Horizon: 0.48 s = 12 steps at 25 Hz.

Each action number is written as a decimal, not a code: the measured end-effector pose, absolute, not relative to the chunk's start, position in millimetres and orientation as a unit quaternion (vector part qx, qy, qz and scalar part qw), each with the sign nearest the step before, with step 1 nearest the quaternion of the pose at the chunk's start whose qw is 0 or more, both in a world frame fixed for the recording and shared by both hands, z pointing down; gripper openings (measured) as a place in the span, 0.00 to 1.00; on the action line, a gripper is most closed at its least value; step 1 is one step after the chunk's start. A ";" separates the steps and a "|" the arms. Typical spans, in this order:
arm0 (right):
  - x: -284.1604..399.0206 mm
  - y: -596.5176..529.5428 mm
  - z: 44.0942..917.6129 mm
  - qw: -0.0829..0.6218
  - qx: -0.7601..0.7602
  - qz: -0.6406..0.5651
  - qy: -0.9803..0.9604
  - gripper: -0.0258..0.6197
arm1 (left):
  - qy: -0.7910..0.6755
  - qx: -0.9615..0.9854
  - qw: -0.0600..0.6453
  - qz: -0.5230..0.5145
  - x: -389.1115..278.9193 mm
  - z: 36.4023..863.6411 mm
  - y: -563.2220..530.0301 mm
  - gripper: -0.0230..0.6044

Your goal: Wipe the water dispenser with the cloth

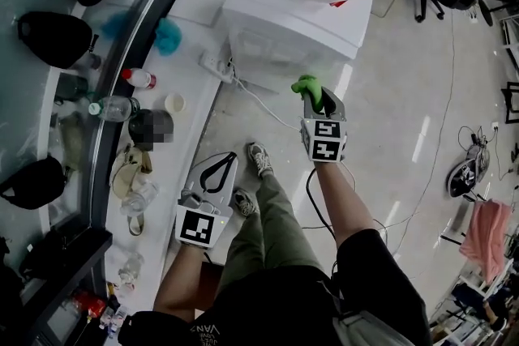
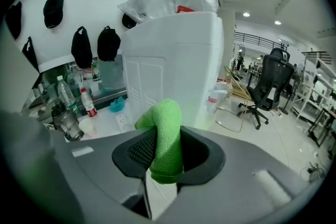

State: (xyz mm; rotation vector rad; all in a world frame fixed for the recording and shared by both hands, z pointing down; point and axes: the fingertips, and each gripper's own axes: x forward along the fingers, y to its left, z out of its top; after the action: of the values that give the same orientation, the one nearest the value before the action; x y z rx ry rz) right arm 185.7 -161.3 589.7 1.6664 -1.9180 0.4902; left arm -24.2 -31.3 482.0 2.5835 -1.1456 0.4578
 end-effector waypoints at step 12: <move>38.9 -223.6 637.8 0.292 0.517 0.166 -0.787 0.22 | -0.481 0.842 0.180 0.163 -96.4 519.8 -42.0 0.04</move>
State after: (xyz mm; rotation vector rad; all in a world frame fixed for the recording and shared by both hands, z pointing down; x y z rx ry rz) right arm 38.9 -223.6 637.8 1.3777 -2.0972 0.4436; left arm -96.4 -42.0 519.8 2.3797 -1.3590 0.4612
